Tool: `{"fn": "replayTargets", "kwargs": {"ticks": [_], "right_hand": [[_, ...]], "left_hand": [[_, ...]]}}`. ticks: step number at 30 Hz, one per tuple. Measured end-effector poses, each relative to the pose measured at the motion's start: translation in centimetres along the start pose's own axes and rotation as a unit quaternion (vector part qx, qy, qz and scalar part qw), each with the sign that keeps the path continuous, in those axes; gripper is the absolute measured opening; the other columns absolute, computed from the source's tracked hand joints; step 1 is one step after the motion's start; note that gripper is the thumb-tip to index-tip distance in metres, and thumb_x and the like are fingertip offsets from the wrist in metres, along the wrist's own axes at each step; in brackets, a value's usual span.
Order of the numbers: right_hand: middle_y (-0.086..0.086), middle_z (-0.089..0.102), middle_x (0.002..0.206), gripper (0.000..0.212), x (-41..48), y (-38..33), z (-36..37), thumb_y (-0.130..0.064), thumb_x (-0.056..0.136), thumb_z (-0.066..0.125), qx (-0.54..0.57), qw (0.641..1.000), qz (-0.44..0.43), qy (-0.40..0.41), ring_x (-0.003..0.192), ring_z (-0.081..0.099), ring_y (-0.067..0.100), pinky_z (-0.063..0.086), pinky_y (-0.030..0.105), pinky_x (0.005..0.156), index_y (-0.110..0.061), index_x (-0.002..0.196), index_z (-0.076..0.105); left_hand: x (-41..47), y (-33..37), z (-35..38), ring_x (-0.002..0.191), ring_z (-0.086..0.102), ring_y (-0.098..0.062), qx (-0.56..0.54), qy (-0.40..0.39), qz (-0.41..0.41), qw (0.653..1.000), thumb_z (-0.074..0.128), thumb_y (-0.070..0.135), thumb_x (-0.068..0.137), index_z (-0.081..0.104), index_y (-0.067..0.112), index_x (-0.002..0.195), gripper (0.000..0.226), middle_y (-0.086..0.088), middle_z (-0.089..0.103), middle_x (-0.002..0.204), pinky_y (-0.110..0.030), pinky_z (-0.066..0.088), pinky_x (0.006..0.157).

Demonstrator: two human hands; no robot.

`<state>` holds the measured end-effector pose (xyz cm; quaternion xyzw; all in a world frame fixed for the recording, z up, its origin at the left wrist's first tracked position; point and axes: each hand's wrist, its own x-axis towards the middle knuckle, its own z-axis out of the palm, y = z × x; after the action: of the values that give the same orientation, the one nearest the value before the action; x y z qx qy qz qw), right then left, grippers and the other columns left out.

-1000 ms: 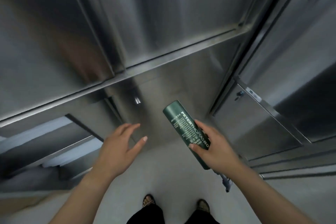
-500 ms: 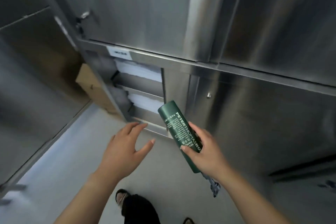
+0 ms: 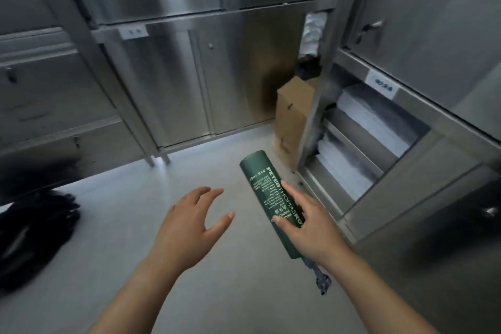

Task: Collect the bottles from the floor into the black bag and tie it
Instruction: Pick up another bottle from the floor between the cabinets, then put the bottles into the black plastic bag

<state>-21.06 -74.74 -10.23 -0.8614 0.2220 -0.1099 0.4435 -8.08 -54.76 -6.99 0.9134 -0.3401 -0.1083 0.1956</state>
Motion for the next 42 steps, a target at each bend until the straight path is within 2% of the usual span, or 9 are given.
{"fn": "replayTargets", "kwargs": {"ticks": [7,11,17,21,27,29,34,39,42], "right_hand": [[-0.018,0.047,0.127,0.069,1.7,-12.1,15.8,-0.034,0.079,0.068,-0.017,0.992,-0.087,-0.091,0.115,0.046,0.003,0.038,0.025,0.1,-0.041,0.138,0.034],[-0.023,0.045,0.122,0.068,2.1,-18.9,26.3,-0.036,0.078,0.068,-0.02,0.976,-0.146,-0.16,0.109,0.045,-0.001,0.035,0.018,0.091,-0.042,0.137,0.034],[-0.023,0.045,0.12,0.069,1.7,-27.5,39.4,-0.041,0.078,0.066,-0.043,0.925,-0.228,-0.301,0.106,0.046,0.001,0.036,0.02,0.088,-0.047,0.137,0.03],[-0.019,0.045,0.12,0.07,2.2,-32.4,46.7,-0.04,0.079,0.066,-0.045,0.891,-0.268,-0.363,0.107,0.046,0.004,0.037,0.023,0.089,-0.046,0.138,0.029],[-0.017,0.047,0.123,0.069,6.8,-37.6,56.1,-0.038,0.08,0.066,-0.021,0.874,-0.276,-0.399,0.11,0.047,0.006,0.041,0.028,0.092,-0.045,0.138,0.029],[-0.017,0.047,0.123,0.069,9.5,-39.0,59.4,-0.037,0.08,0.066,-0.019,0.871,-0.273,-0.408,0.108,0.046,0.006,0.04,0.026,0.09,-0.044,0.139,0.029],[-0.01,0.05,0.132,0.069,16.9,-43.4,66.2,-0.037,0.08,0.066,-0.022,0.87,-0.242,-0.429,0.11,0.047,0.007,0.041,0.029,0.093,-0.045,0.138,0.03],[-0.009,0.049,0.134,0.07,23.3,-48.0,72.0,-0.033,0.079,0.067,-0.013,0.867,-0.26,-0.424,0.121,0.046,0.011,0.038,0.029,0.098,-0.041,0.139,0.032],[-0.012,0.048,0.132,0.069,25.7,-50.0,74.3,-0.035,0.08,0.067,-0.013,0.867,-0.261,-0.424,0.115,0.045,0.008,0.036,0.026,0.092,-0.045,0.138,0.03]], "left_hand": [[-9.7,-17.1,-7.5,0.13,0.041,-0.016,-0.003,0.058,-0.118,0.991,0.044,0.06,0.085,0.044,0.033,0.135,0.057,0.004,0.043,0.143,-0.042,0.038,0.105],[-16.7,-26.5,-12.0,0.135,0.035,-0.012,0.018,0.102,-0.224,0.969,0.043,0.06,0.086,0.041,0.035,0.137,0.056,0.008,0.039,0.145,-0.045,0.026,0.11],[-25.3,-36.1,-16.2,0.134,0.035,-0.012,0.004,0.147,-0.343,0.928,0.042,0.06,0.087,0.039,0.033,0.138,0.057,0.008,0.037,0.146,-0.042,0.032,0.109],[-28.0,-41.4,-17.7,0.133,0.037,-0.013,-0.002,0.157,-0.398,0.904,0.039,0.061,0.086,0.039,0.033,0.138,0.059,0.007,0.04,0.145,-0.047,0.032,0.108],[-26.4,-50.6,-20.6,0.132,0.038,-0.015,0.015,0.15,-0.431,0.89,0.04,0.061,0.086,0.038,0.033,0.138,0.059,0.006,0.042,0.144,-0.046,0.033,0.107],[-24.5,-54.0,-22.1,0.132,0.038,-0.014,0.019,0.149,-0.438,0.886,0.041,0.06,0.086,0.038,0.033,0.138,0.059,0.006,0.041,0.144,-0.048,0.033,0.107],[-18.9,-62.2,-27.6,0.131,0.039,-0.016,0.034,0.097,-0.448,0.888,0.04,0.062,0.086,0.037,0.033,0.138,0.06,0.005,0.041,0.143,-0.047,0.033,0.106],[-14.2,-69.8,-33.0,0.121,0.049,-0.019,0.052,0.123,-0.446,0.885,0.042,0.06,0.087,0.043,0.027,0.135,0.058,0.003,0.05,0.135,-0.046,0.04,0.101],[-12.5,-72.5,-34.1,0.121,0.049,-0.019,0.034,0.134,-0.443,0.886,0.042,0.059,0.087,0.044,0.027,0.134,0.056,0.004,0.051,0.133,-0.049,0.038,0.103]]}}
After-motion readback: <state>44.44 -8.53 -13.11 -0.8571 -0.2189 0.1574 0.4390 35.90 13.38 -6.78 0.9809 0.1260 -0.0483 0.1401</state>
